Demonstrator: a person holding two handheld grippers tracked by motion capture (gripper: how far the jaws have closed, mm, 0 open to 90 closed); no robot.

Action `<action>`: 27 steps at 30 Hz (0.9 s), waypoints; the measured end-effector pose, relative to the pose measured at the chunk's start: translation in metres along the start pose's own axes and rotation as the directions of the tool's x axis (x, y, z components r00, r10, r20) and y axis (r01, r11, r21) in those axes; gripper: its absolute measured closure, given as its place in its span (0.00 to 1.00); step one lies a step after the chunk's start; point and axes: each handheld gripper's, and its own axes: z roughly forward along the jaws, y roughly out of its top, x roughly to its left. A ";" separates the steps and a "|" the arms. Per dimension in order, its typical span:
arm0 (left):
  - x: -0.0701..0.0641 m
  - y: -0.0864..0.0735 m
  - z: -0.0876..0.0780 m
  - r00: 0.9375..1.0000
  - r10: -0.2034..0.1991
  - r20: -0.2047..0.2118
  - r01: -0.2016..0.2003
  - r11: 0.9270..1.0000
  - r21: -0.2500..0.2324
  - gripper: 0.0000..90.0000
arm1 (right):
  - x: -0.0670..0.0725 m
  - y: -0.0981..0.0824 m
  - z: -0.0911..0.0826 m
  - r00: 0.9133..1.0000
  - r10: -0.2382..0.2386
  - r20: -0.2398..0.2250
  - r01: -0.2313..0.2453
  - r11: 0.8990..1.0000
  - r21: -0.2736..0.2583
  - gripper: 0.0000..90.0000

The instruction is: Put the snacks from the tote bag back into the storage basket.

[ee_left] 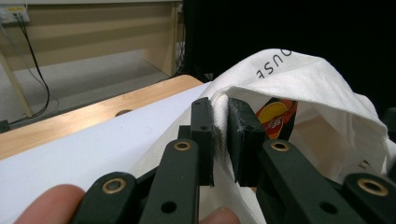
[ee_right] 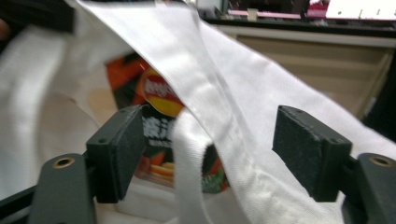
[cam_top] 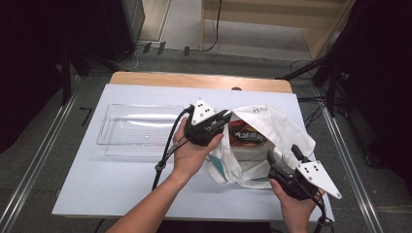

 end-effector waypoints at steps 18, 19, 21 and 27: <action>-0.006 -0.018 -0.009 0.999 0.014 0.044 -0.014 1.000 0.017 0.60 | -0.020 0.008 0.009 0.999 0.034 0.004 -0.034 0.999 -0.015 0.97; -0.008 -0.020 -0.010 0.999 0.021 0.036 -0.021 1.000 0.020 0.60 | -0.020 0.008 0.009 0.999 0.034 0.004 -0.034 0.999 -0.015 0.97; -0.010 -0.024 -0.012 0.999 0.038 0.010 -0.038 0.999 0.024 0.51 | -0.022 0.011 0.009 0.999 0.037 -0.006 -0.037 0.999 -0.029 0.97; -0.016 -0.030 -0.019 0.996 0.084 -0.040 -0.081 0.995 0.057 0.47 | -0.025 0.017 0.007 0.998 0.056 -0.033 -0.058 0.997 -0.056 0.97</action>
